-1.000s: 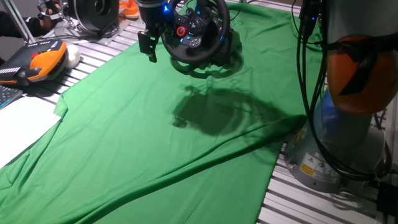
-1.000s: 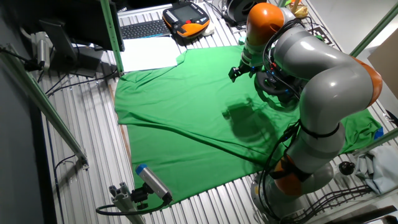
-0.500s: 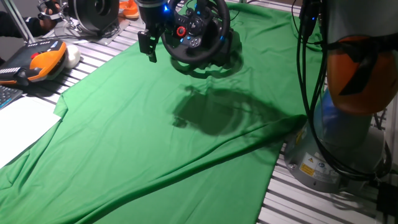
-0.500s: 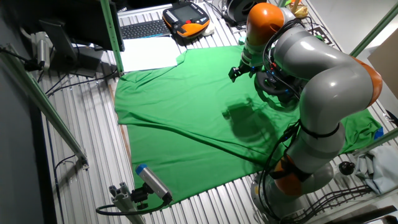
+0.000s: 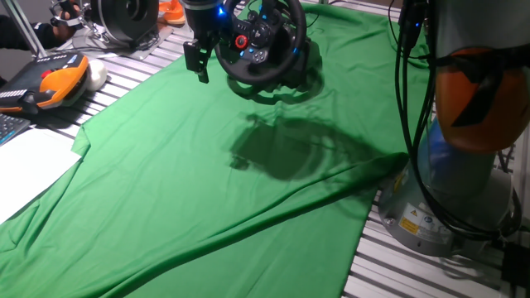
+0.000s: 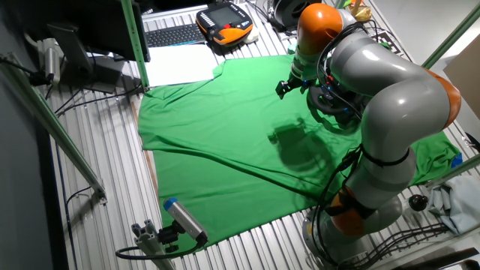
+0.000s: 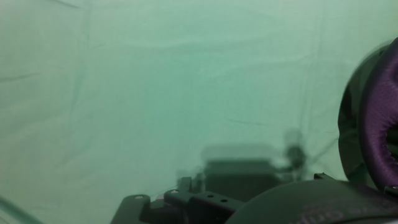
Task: Rotate the steering wheel 90 degrees clockwise
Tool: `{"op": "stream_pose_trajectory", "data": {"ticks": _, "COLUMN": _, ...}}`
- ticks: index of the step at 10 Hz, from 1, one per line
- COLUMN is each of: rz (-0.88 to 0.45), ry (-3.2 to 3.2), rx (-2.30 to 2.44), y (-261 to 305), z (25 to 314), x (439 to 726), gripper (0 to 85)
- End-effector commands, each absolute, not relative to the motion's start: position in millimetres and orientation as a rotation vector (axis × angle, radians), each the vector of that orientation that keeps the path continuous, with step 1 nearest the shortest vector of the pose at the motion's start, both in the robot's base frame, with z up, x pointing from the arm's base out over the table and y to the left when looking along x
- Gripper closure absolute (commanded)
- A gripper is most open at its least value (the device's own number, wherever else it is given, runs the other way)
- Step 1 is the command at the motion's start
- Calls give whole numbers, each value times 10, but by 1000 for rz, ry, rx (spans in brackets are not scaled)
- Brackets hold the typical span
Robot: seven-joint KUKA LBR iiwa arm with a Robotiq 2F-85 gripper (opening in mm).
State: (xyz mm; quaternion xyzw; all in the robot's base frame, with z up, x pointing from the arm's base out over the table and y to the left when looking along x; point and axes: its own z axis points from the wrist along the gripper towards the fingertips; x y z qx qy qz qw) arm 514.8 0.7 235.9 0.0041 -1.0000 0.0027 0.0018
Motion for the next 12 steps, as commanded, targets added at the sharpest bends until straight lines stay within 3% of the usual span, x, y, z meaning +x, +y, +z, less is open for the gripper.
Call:
{"op": "stream_pose_trajectory", "data": {"ticks": 1, "rz": 155, "ry": -2869, "rx": 355, "y": 7, "z": 2358, "x": 5149, "gripper": 850}}
{"op": "stream_pose_trajectory", "data": {"ticks": 12, "rz": 159, "ry": -2907, "rx": 322, "y": 0, "z": 2362, "x": 5124, "gripper": 850}}
